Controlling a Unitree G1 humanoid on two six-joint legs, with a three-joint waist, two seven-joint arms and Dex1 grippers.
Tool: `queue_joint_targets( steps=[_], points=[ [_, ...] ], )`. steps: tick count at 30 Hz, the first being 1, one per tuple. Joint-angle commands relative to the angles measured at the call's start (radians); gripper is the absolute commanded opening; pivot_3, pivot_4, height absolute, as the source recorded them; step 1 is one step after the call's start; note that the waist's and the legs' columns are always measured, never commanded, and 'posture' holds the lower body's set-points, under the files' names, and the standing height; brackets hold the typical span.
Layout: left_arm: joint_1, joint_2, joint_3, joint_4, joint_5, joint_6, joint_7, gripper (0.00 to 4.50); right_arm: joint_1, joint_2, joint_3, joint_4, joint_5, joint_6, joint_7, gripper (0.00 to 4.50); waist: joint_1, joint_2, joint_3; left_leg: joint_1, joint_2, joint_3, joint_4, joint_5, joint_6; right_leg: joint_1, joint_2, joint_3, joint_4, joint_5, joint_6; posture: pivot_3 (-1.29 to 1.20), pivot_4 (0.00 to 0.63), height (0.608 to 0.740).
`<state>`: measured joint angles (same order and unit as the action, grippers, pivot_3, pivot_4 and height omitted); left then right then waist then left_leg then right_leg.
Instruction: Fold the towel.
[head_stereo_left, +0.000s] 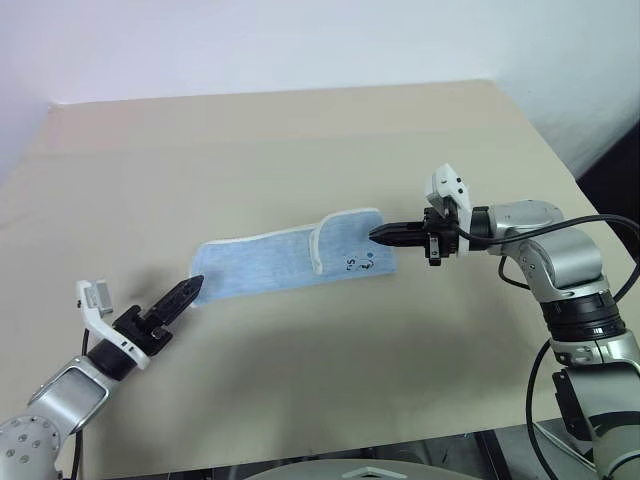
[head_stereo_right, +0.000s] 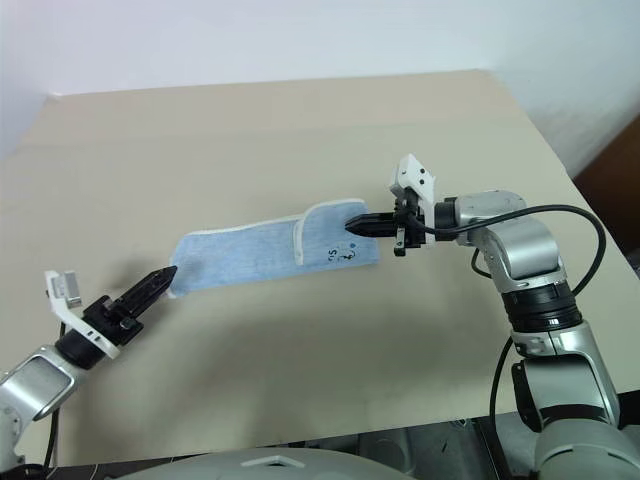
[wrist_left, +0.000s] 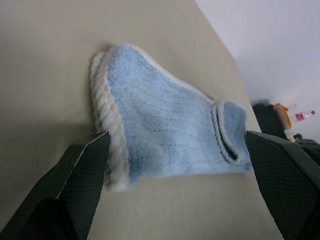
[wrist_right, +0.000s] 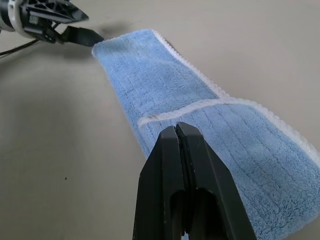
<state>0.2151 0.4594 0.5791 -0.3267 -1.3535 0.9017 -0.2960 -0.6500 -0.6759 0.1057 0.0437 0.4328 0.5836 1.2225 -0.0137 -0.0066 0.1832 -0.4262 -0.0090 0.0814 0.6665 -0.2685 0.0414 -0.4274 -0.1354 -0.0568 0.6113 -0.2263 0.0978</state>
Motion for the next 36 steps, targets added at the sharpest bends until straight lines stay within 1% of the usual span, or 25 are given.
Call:
queue_joint_targets(
  steps=[1, 7, 13, 16, 19, 36],
  points=[
    [-0.009, 0.005, -0.016, 0.007, 0.021, -0.021, 0.007, 4.48, -0.020, 0.009, -0.015, -0.034, 0.013, 0.002, -0.011, 0.00, -0.001, 0.000, 0.000, 0.000, 0.000, 0.000, 0.000, 0.000, 0.000, 0.000, 0.000, 0.000, 0.000, 0.000, 0.000, 0.00, 0.150, 0.740],
    [-0.008, 0.008, -0.032, 0.020, 0.060, -0.029, 0.008, 4.48, -0.014, 0.014, -0.019, -0.045, 0.016, 0.008, -0.029, 0.00, 0.000, 0.000, 0.000, 0.000, 0.000, 0.000, 0.000, 0.000, 0.000, 0.000, 0.000, 0.000, 0.000, 0.000, 0.000, 0.00, 0.150, 0.740],
    [0.022, 0.052, 0.039, 0.024, -0.006, -0.008, 0.027, 4.48, 0.002, 0.014, -0.020, -0.063, 0.022, 0.014, -0.042, 0.00, -0.003, 0.000, 0.000, 0.000, 0.001, 0.000, -0.001, 0.000, 0.000, -0.001, 0.000, 0.000, 0.000, 0.000, 0.000, 0.00, 0.150, 0.740],
    [0.059, 0.077, 0.044, 0.028, -0.027, 0.011, 0.011, 4.48, 0.002, 0.021, -0.017, -0.068, 0.023, 0.018, -0.050, 0.00, -0.005, 0.000, 0.000, 0.000, 0.001, 0.002, -0.002, 0.000, 0.000, -0.001, -0.001, 0.000, 0.000, 0.000, 0.000, 0.00, 0.150, 0.740],
    [0.074, 0.083, 0.027, 0.031, -0.020, 0.014, -0.002, 4.48, 0.001, 0.025, -0.017, -0.075, 0.025, 0.023, -0.054, 0.00, -0.003, 0.001, 0.000, 0.000, 0.001, 0.002, -0.002, 0.000, 0.000, -0.004, -0.001, 0.000, 0.000, 0.000, 0.000, 0.00, 0.150, 0.740],
    [-0.057, 0.021, -0.080, 0.058, 0.041, -0.015, 0.044, 4.48, 0.000, 0.038, -0.016, -0.096, 0.038, 0.046, -0.070, 0.00, 0.011, 0.002, -0.001, 0.000, 0.001, 0.002, -0.002, 0.000, 0.000, -0.003, -0.001, 0.000, -0.001, 0.001, -0.001, 0.00, 0.150, 0.740]
  ],
)
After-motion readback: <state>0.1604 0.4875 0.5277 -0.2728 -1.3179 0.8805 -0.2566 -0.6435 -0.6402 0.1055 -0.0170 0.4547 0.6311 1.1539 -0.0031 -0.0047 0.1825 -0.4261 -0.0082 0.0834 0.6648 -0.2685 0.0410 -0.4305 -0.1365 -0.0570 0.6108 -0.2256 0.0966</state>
